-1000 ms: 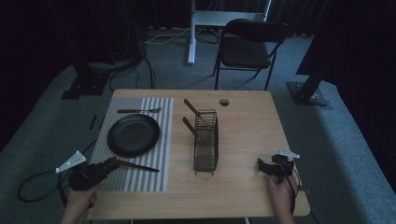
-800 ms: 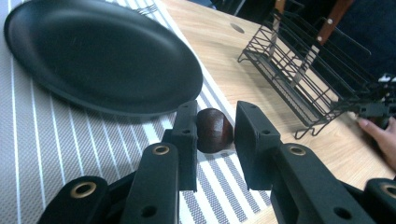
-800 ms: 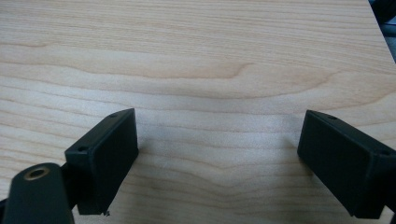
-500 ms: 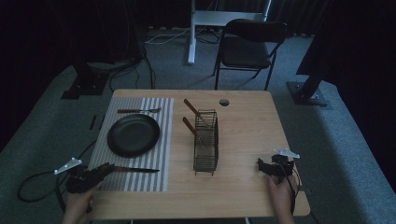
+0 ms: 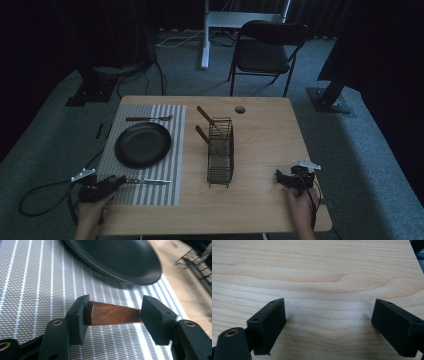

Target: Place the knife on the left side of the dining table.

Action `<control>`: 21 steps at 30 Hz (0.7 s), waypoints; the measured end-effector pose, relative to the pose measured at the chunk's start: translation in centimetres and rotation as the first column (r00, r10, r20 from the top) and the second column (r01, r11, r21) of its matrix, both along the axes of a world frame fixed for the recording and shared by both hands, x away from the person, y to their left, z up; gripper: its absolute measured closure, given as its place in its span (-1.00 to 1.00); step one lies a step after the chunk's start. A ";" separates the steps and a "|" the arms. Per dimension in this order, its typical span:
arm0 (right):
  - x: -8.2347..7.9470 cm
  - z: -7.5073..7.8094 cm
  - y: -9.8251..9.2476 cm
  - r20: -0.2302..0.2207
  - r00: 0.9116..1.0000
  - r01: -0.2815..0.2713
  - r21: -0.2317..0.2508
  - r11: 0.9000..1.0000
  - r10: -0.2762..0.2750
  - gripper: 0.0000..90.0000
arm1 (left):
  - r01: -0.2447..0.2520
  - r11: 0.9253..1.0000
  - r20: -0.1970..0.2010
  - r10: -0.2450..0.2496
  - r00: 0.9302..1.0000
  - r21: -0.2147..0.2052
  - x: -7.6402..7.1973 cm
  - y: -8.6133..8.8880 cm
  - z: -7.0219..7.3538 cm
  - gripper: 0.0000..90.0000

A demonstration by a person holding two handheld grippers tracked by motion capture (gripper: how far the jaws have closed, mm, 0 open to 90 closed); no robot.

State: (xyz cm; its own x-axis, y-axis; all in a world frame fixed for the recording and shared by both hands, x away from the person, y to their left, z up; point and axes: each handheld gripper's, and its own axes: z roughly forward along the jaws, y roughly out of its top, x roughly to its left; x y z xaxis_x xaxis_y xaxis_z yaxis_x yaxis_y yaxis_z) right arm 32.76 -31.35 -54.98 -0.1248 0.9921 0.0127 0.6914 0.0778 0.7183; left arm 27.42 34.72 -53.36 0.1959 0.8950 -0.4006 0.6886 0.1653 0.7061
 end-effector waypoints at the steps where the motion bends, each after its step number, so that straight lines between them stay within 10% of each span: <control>1: 0.0 0.0 0.0 0.000 1.000 0.000 0.000 1.000 0.000 -0.75 | -0.004 1.000 -0.006 0.004 1.000 0.011 0.1 -0.1 0.0 -0.12; 15: 0.0 0.0 0.0 0.000 1.000 0.000 0.000 1.000 0.000 -0.75 | -0.025 0.985 -0.031 0.031 0.999 0.168 0.9 -1.2 -0.4 -0.26; 17: 0.0 0.0 0.0 0.000 1.000 0.000 -0.001 1.000 0.000 -0.75 | -0.046 0.970 -0.032 0.055 0.998 0.238 0.9 -1.9 -0.2 -0.41; 21: 0.0 0.0 0.0 0.000 1.000 0.000 0.000 1.000 0.000 -0.75 | -0.058 0.963 -0.026 0.067 0.997 0.262 0.8 -2.1 0.0 -0.64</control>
